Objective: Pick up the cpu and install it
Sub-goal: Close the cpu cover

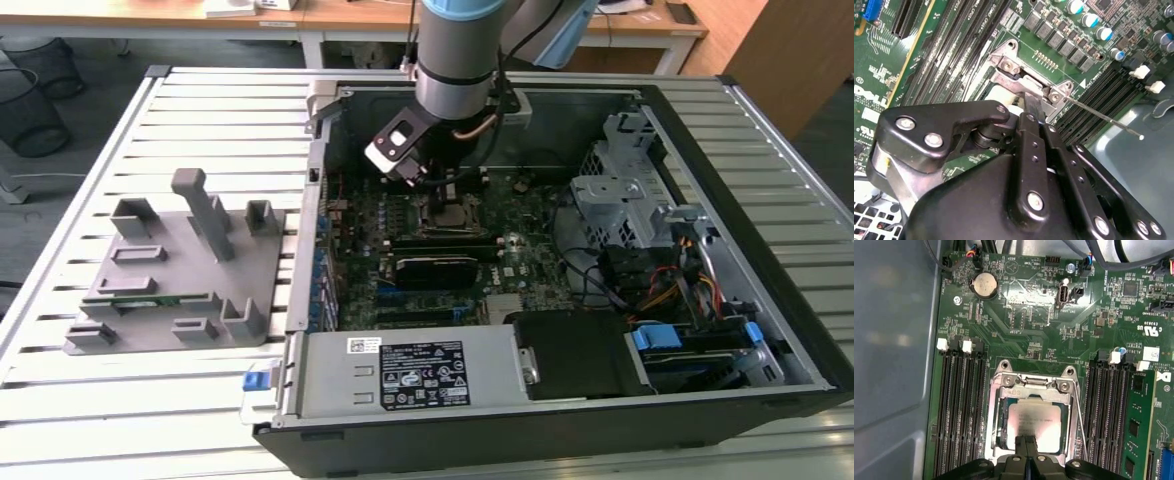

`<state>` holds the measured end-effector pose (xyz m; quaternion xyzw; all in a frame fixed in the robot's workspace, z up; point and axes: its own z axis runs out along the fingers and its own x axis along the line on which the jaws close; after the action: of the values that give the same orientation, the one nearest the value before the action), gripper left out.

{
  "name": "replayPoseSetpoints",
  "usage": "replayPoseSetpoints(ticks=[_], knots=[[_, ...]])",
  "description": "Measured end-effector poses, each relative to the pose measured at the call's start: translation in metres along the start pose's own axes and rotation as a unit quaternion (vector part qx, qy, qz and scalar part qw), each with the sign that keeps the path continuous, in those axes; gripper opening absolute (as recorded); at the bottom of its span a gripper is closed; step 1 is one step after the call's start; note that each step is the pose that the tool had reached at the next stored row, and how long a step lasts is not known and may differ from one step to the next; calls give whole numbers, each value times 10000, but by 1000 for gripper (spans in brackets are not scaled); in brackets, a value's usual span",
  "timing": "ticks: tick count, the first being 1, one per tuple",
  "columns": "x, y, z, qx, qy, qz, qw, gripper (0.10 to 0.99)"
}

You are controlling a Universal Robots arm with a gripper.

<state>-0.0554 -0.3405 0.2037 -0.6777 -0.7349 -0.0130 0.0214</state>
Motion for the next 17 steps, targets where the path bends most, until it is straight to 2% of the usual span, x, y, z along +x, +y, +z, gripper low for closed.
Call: replayPoseSetpoints(ticks=[8, 13, 17], knots=[[-2, -13, 42, 3, -3, -1, 10000, 106], [-2, 45, 50, 1, -2, -1, 10000, 106], [0, 54, 45, -3, 3, -2, 10000, 106]])
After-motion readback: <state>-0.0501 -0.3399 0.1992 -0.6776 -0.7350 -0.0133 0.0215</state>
